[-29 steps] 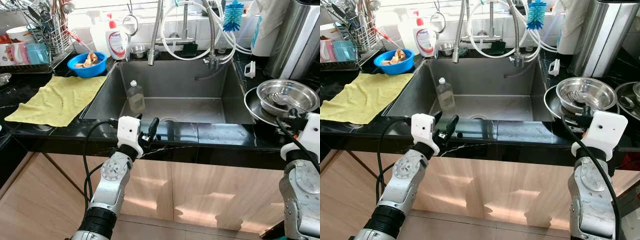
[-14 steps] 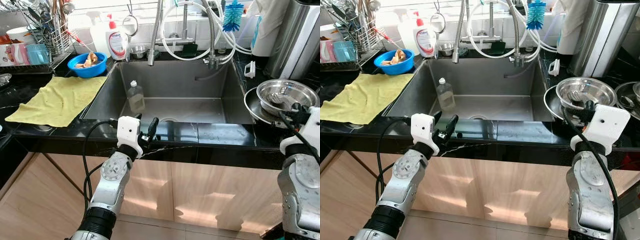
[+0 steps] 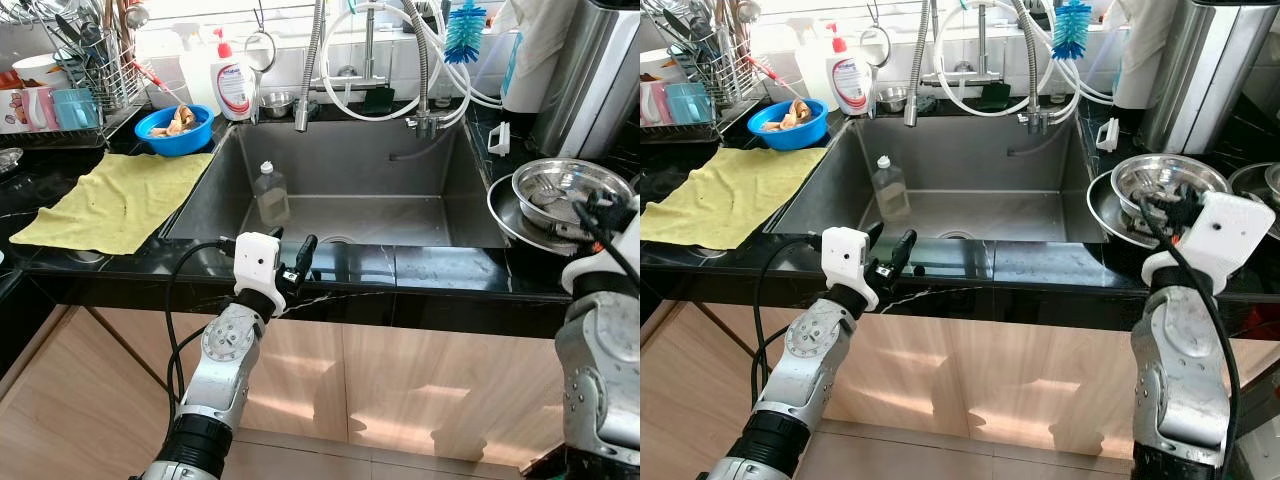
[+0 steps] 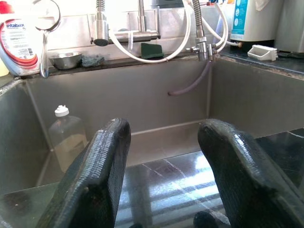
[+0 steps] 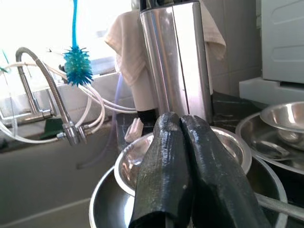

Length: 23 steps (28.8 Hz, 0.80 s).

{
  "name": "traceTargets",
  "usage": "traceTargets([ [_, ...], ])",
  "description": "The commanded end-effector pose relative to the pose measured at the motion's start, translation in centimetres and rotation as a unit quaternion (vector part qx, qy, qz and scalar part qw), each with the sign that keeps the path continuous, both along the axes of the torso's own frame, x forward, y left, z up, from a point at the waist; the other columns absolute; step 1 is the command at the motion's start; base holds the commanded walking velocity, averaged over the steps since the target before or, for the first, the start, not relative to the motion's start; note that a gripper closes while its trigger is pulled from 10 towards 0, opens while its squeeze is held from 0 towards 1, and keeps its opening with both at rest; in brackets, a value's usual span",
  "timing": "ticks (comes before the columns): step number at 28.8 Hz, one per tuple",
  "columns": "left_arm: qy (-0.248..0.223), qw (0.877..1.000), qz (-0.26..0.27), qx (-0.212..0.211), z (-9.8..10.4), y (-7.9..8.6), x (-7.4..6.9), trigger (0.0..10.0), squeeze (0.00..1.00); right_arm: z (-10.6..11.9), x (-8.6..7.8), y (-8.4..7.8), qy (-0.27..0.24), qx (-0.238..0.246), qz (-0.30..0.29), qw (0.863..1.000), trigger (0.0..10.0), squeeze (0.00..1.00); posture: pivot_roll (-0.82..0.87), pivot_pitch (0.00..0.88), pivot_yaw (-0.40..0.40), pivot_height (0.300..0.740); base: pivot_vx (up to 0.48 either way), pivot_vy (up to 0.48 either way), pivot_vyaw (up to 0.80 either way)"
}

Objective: Kitchen organization

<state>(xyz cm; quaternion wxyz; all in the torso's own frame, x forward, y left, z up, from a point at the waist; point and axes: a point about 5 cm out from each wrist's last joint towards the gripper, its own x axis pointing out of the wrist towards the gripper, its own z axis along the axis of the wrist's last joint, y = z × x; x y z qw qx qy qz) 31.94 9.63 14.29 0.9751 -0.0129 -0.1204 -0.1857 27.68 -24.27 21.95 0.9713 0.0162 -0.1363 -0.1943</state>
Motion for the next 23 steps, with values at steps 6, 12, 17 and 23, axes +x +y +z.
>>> traceTargets([
  [6, -0.004, 1.0, 0.005, 0.002, 0.3, 0.3, 0.1, 10.0, 0.0, 1.1, 0.0, 0.4, -0.015, -0.001, 0.007, 1.0, 10.0, 0.0, -0.16, 0.0, 0.089, 0.74, 0.0, 0.0, 0.0],
  [12, -0.004, 1.0, 0.005, 0.002, 0.3, 0.3, 0.1, 10.0, 0.0, 0.7, 0.0, 0.3, -0.003, 0.002, 0.001, 1.0, 10.0, 0.0, -0.16, 0.0, 0.089, 0.74, 0.0, 0.0, 0.0],
  [17, -0.004, 1.0, 0.005, 0.003, 0.2, 0.3, 0.0, 10.0, 0.0, -0.4, -0.3, -0.4, 0.032, 0.009, -0.029, 0.999, 10.0, 0.0, -0.15, 0.0, 0.09, 0.74, 0.0, 0.0, 0.0],
  [23, -0.004, 1.0, 0.002, 0.002, 0.2, 0.2, 0.0, 10.0, 0.0, -1.3, -0.4, -0.4, 0.046, 0.022, -0.025, 0.998, 10.0, 1.0, -0.16, 0.0, 0.093, 0.74, 0.0, 0.0, 0.0],
])
